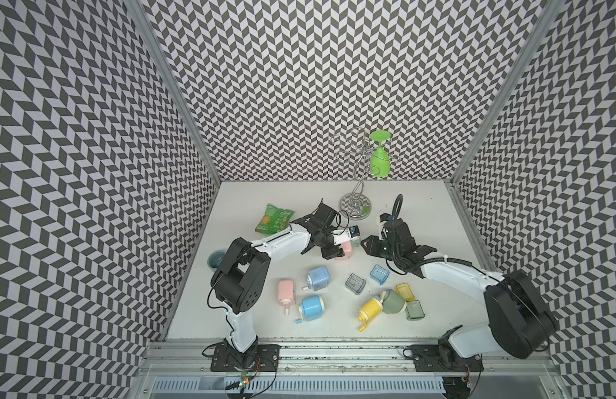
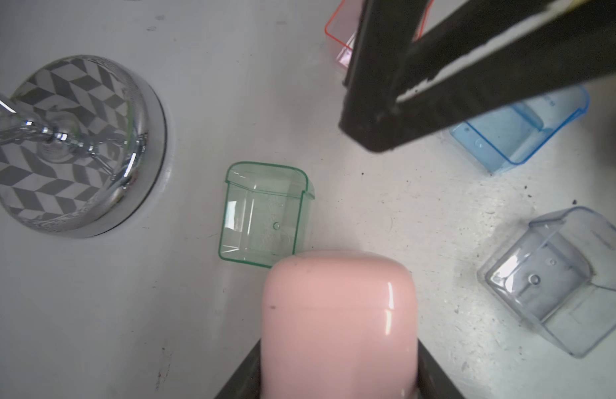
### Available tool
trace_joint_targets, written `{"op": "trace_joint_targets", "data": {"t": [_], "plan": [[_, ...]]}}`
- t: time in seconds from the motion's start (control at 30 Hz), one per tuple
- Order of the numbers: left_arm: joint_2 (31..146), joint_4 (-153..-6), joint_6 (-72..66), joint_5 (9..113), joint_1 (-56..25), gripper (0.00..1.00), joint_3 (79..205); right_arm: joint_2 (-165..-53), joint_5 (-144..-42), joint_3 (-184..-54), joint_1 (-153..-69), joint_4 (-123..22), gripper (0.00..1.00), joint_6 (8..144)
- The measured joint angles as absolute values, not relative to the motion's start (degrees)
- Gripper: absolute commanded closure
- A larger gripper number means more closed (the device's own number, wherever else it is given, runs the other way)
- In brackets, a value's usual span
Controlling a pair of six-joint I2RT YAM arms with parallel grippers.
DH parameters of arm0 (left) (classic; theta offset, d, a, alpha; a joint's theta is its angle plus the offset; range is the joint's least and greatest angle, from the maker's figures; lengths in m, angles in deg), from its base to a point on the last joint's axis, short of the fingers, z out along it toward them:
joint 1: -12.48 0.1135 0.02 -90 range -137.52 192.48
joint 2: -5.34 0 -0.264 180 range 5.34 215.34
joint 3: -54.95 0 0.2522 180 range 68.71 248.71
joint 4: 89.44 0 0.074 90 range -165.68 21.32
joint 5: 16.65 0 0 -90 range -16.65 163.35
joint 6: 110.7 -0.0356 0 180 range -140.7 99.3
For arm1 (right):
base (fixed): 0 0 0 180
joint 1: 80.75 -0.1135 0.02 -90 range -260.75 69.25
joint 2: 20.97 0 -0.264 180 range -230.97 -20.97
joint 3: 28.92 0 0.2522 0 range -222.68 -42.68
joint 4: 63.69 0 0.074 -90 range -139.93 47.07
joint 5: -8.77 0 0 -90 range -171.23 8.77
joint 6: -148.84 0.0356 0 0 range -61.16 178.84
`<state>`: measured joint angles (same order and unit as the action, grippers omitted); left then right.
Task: Put the tray back into the pencil sharpener
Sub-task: Place the pencil sharpener at the center of the board.
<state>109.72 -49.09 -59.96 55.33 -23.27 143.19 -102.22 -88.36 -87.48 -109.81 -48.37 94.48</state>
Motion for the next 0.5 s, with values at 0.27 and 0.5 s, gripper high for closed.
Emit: {"op": "trace_joint_targets", "data": {"t": [0.27,0.5], "plan": [[103.1,-48.7,-46.4,58.1,-20.3,0.93,147.4,-94.6,-80.9,-85.1,-109.8,-47.7,0.72,96.0],[105.9,-43.9,-33.1,63.2,-12.1,1.0,154.4,-94.4,-78.4,-84.9,-109.8,-46.7,0.72,96.4]]}}
